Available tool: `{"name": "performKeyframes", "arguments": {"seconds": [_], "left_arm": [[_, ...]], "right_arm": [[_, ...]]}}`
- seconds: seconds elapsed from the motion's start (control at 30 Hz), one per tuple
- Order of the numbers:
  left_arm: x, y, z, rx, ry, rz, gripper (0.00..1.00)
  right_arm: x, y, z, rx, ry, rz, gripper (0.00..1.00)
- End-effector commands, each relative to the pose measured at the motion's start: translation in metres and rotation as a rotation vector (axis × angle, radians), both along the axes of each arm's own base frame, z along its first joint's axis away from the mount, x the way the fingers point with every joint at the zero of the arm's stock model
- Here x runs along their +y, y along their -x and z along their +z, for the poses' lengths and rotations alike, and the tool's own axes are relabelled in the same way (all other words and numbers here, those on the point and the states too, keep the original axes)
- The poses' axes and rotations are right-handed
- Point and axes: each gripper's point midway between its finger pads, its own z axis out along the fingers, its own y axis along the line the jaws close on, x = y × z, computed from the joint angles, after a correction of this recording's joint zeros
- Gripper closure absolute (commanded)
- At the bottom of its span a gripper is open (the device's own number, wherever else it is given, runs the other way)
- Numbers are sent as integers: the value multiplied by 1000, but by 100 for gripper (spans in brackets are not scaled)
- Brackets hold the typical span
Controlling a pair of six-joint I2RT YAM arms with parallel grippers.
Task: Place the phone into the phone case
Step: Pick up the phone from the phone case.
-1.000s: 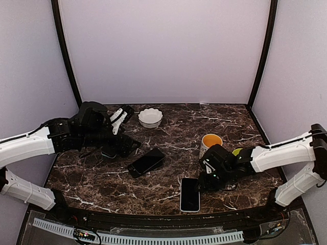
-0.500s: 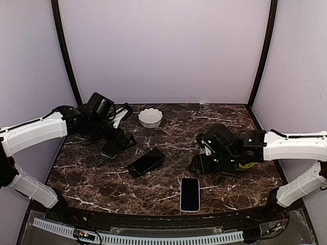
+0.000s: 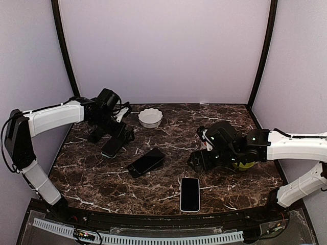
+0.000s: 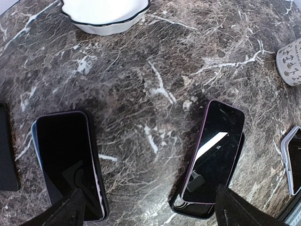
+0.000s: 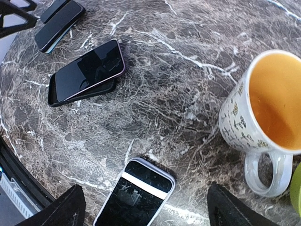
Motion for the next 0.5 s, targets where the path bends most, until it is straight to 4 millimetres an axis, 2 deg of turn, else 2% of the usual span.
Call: {"name": "performKeyframes", "arguments": {"seconds": [0.0,0.1,0.2,0.37,0.47], "left_arm": [[-23,5,-5,90,60,-59,1],[-40,7,-8,80,88,-121,1],[-58,12,-17,38,42,-208,1],[-62,13,-38,4,-91,-268,1],[-62,16,-48,24,-107,-278,1]], "right_arm": [[21,-17,18,-81,-39,39,7],[29,-21,18,-86,-37,67,7],[34,-26,17,-86,-46,76,7],[40,-27,16,-72,-73,82,7],[41,-26,14,-59,-78,77,7]]}}
